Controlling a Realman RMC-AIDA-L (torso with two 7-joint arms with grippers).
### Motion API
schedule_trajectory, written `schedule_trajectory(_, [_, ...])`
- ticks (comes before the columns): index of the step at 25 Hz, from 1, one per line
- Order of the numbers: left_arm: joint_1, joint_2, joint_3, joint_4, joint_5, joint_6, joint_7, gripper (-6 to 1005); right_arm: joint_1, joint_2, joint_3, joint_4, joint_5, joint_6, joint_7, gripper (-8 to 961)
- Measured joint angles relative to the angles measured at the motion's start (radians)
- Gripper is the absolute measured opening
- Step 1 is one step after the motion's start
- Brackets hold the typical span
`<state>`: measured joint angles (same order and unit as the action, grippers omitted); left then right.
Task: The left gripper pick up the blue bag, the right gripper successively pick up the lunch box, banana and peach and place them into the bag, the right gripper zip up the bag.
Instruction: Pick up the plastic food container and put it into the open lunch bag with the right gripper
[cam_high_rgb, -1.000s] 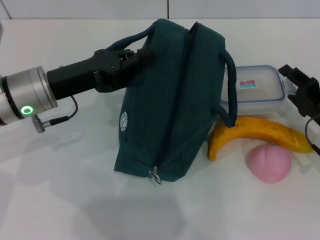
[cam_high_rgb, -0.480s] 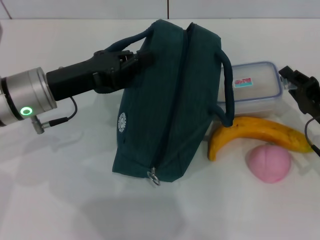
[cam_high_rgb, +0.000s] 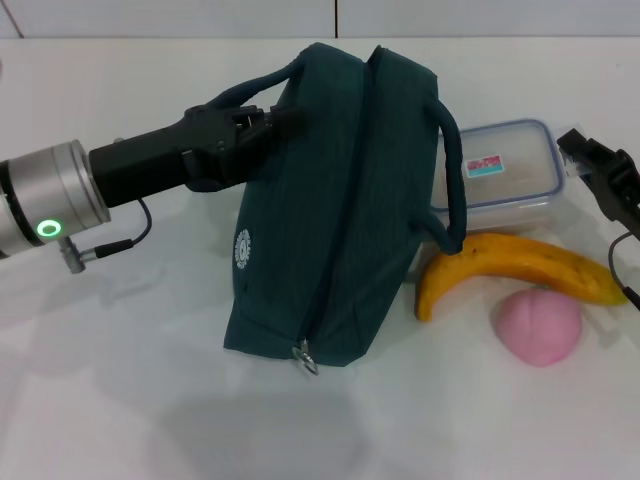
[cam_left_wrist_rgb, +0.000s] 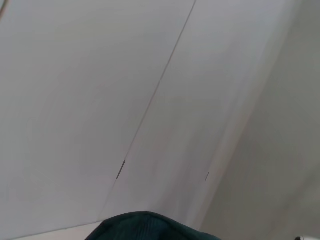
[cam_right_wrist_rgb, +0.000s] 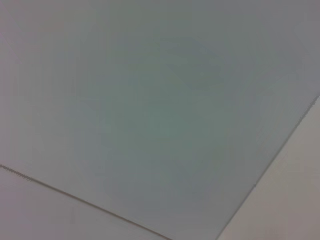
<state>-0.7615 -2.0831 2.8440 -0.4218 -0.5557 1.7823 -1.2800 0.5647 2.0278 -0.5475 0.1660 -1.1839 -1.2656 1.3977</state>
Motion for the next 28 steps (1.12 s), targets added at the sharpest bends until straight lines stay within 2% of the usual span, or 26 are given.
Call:
schedule_trajectory(7, [0.022,0.001,0.000,0.000,-0.014,0.052,0.024,42,-0.005,-0.001,-0.018,-0.072,-0.011,-0.002,-0.067,95])
schedule_trajectory(11, [0.033,0.001,0.000,-0.002,-0.015,0.101,0.067,42,-0.028,-0.004,-0.048,-0.157,-0.030,-0.006,-0.101,95])
schedule_trajectory(17, [0.041,0.002,0.000,-0.008,-0.014,0.130,0.081,42,-0.052,-0.007,-0.059,-0.261,-0.024,-0.088,-0.128,96])
schedule_trajectory(24, [0.040,0.000,0.000,0.000,-0.028,0.119,0.100,42,-0.013,-0.010,-0.088,-0.355,-0.028,-0.207,-0.137,96])
schedule_trajectory(28, [0.039,0.000,0.000,0.000,-0.033,0.116,0.109,42,0.042,-0.011,-0.078,-0.365,-0.019,-0.270,-0.136,95])
